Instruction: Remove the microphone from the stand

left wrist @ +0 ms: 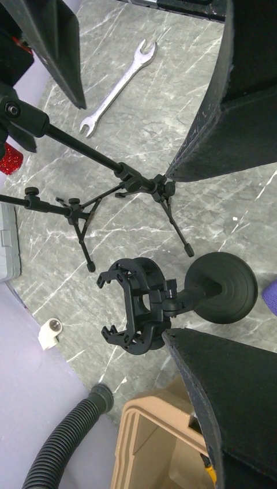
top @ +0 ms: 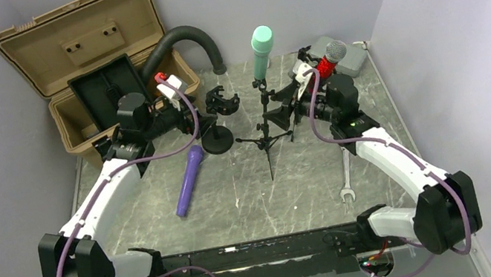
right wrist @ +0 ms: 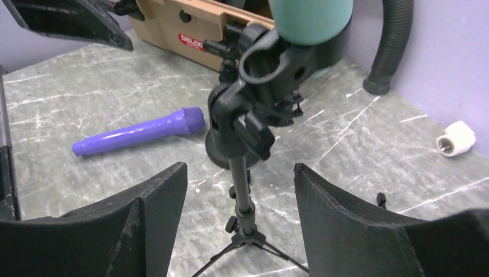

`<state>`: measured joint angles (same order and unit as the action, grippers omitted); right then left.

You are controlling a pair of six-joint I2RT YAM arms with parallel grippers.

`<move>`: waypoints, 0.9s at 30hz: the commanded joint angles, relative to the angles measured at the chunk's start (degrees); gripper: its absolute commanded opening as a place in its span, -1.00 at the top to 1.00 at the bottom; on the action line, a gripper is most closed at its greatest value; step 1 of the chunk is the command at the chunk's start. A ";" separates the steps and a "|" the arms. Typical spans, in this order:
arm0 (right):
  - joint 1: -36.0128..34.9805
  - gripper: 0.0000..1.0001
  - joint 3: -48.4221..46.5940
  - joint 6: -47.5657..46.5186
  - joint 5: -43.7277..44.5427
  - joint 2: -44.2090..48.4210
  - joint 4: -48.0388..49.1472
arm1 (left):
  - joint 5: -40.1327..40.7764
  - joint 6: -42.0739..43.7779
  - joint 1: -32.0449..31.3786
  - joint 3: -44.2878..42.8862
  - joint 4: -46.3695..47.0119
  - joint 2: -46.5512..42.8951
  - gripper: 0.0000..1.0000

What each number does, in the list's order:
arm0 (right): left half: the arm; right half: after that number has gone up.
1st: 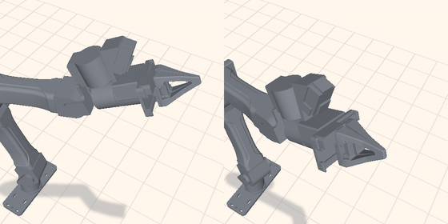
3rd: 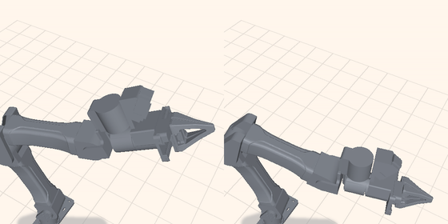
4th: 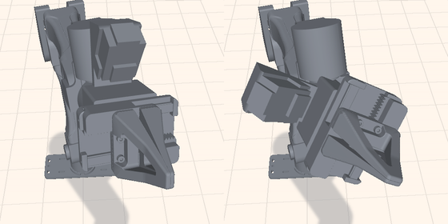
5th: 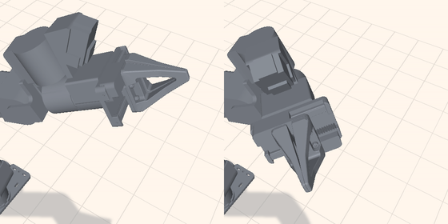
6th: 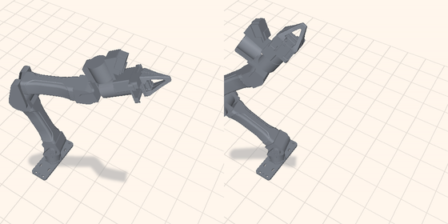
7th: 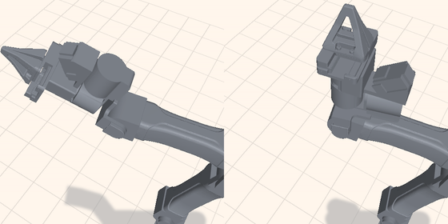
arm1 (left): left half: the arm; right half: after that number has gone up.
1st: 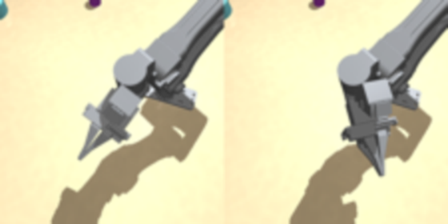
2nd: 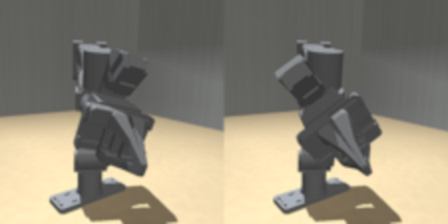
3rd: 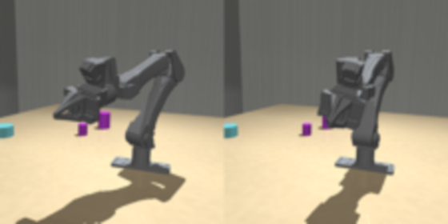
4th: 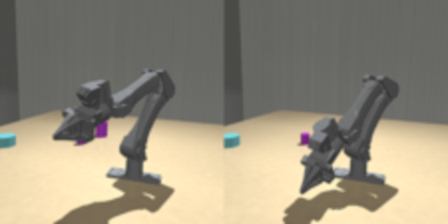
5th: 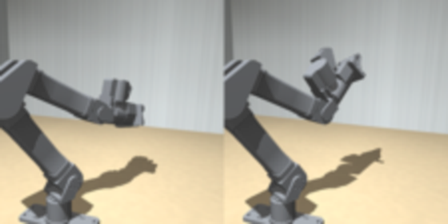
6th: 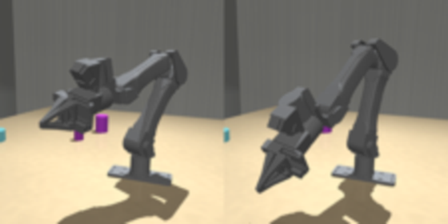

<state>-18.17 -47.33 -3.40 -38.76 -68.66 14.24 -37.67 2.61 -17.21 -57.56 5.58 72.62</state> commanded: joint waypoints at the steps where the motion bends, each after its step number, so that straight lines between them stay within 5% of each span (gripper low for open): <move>1: -0.18 -0.40 -3.99 -0.35 0.45 -0.39 -1.18 | -0.48 1.18 0.16 -1.96 -0.15 -1.90 -0.99; 16: -0.40 0.00 -1.24 3.22 -3.48 -9.20 14.83 | -0.47 1.30 0.16 -2.76 0.62 -0.13 -0.99; 27: -0.63 0.63 0.87 4.14 -6.57 -8.81 14.19 | -2.22 0.84 0.16 -5.38 1.40 2.85 -0.99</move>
<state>-18.90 -47.46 1.34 -43.46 -78.59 26.26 -37.76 3.38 -17.21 -59.68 4.89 74.96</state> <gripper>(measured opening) 0.220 0.994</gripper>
